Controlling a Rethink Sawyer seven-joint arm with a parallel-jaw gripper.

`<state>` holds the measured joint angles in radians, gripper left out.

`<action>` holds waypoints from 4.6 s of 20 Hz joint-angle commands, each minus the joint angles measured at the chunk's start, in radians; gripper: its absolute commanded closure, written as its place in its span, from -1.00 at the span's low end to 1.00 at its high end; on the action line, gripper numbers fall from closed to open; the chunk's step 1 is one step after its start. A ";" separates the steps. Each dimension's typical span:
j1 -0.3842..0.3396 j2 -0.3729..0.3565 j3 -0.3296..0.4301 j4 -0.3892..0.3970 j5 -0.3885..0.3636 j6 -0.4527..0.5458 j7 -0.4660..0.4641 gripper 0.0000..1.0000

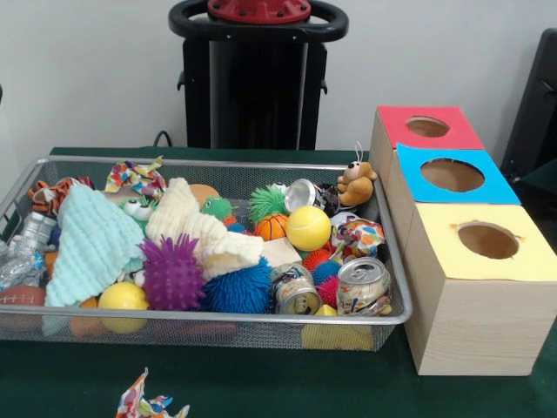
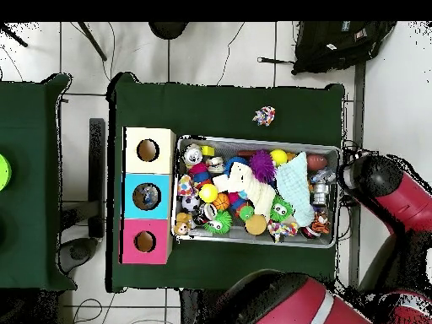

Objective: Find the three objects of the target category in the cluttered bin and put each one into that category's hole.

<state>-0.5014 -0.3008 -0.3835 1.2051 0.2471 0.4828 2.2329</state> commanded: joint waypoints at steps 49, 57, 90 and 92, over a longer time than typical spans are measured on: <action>0.039 0.002 0.183 0.225 0.009 0.093 0.083 -1.00; 0.040 0.018 0.177 0.229 -0.013 0.053 0.065 -1.00; -0.024 0.161 0.254 0.152 -0.052 -0.152 0.037 -1.00; -0.011 0.165 0.229 0.148 -0.059 -0.182 0.056 -1.00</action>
<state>-0.5025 -0.2600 -0.2702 1.3450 0.2427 0.4809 2.2329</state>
